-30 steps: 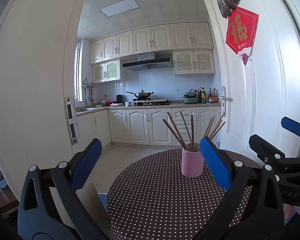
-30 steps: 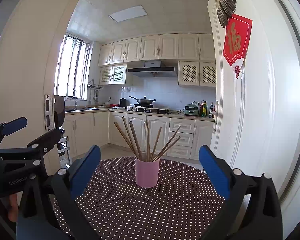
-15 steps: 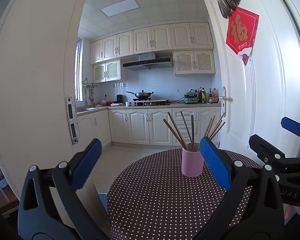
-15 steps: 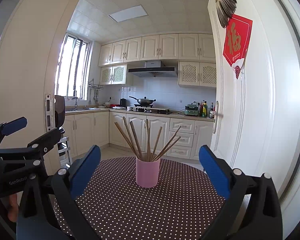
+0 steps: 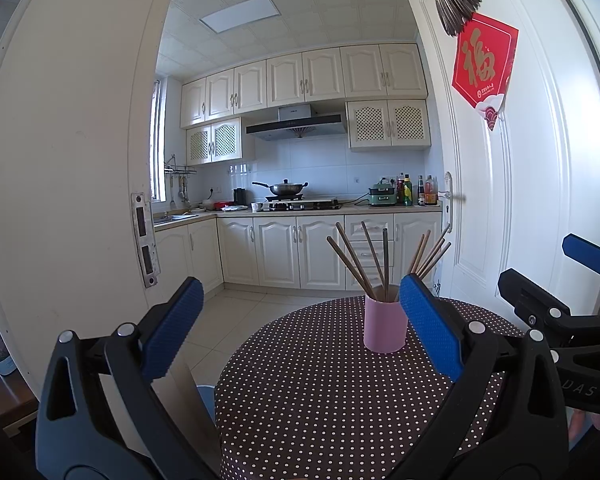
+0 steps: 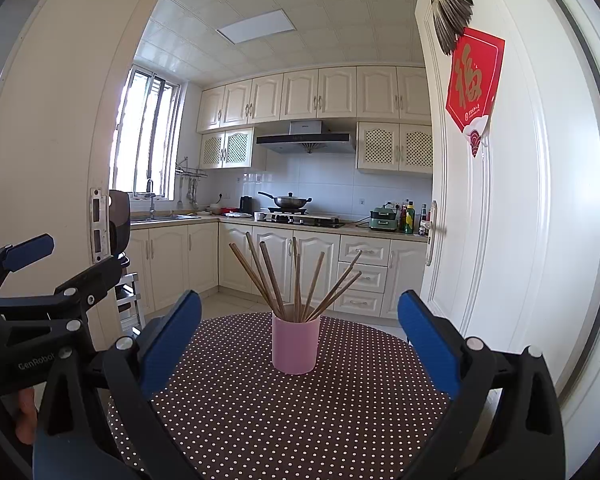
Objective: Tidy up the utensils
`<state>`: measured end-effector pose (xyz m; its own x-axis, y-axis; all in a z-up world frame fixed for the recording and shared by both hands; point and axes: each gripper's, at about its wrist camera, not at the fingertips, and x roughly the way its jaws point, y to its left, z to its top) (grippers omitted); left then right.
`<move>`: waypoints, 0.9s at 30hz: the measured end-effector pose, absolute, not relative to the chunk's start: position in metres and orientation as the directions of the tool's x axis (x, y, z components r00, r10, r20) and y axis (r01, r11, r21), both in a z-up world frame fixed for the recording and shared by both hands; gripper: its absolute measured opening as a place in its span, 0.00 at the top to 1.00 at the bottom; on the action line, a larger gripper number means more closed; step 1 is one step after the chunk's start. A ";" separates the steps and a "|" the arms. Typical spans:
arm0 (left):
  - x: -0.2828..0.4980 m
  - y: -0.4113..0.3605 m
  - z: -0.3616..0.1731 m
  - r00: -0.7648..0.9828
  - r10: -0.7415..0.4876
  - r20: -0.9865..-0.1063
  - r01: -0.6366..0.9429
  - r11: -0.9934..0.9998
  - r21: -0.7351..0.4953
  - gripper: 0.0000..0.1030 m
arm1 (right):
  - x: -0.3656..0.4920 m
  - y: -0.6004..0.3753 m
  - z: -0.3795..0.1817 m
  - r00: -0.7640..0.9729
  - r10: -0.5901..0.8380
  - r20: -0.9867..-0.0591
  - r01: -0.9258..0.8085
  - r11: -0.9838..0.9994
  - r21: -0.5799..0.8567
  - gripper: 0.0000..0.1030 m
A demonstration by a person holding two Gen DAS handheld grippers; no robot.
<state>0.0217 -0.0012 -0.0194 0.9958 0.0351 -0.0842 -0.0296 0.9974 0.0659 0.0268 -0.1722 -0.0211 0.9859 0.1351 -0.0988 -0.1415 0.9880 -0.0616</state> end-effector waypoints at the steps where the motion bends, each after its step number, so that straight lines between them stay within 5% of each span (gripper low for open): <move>1: 0.022 -0.001 -0.020 0.996 0.035 -0.085 -0.029 0.997 0.066 0.06 | 0.027 -0.172 -0.021 0.986 0.135 -0.100 -0.142 0.988 -0.061 0.08; 27: 0.023 0.002 -0.023 0.995 0.037 -0.090 -0.031 0.997 0.070 0.06 | 0.030 -0.172 -0.023 0.985 0.136 -0.109 -0.143 0.988 -0.060 0.08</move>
